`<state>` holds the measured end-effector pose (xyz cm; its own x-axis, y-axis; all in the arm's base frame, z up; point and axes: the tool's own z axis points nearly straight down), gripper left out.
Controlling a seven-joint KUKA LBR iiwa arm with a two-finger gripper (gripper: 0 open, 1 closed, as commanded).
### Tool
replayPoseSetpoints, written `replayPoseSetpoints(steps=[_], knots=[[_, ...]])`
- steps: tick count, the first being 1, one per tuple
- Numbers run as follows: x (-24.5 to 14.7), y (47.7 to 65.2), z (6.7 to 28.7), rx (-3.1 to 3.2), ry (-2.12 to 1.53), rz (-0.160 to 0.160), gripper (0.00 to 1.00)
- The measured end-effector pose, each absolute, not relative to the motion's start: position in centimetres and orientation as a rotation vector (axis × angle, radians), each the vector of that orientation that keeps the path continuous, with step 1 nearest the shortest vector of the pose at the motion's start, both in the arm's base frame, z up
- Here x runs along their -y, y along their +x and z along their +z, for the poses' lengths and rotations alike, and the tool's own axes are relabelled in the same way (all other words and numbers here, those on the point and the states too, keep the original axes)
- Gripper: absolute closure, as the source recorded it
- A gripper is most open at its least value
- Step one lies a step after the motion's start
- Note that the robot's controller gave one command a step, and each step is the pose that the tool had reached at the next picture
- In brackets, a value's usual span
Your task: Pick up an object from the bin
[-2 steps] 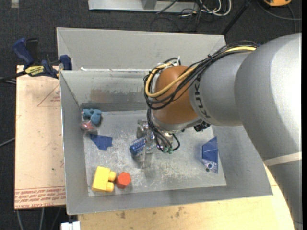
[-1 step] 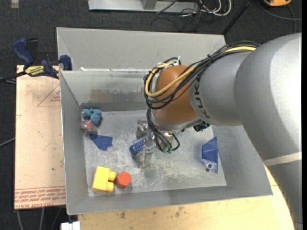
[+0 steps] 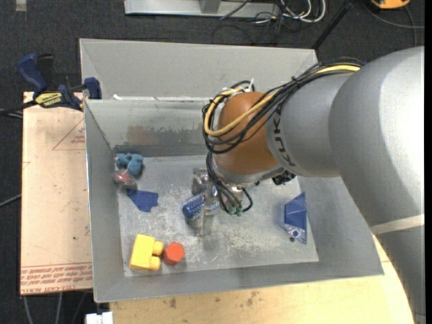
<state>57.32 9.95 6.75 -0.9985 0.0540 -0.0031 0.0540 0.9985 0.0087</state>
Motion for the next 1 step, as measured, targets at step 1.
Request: replayPoseSetpoints(steps=[1], knots=[[-9.98, 57.4, 6.82, -3.135, 0.085, 0.015, 1.0]])
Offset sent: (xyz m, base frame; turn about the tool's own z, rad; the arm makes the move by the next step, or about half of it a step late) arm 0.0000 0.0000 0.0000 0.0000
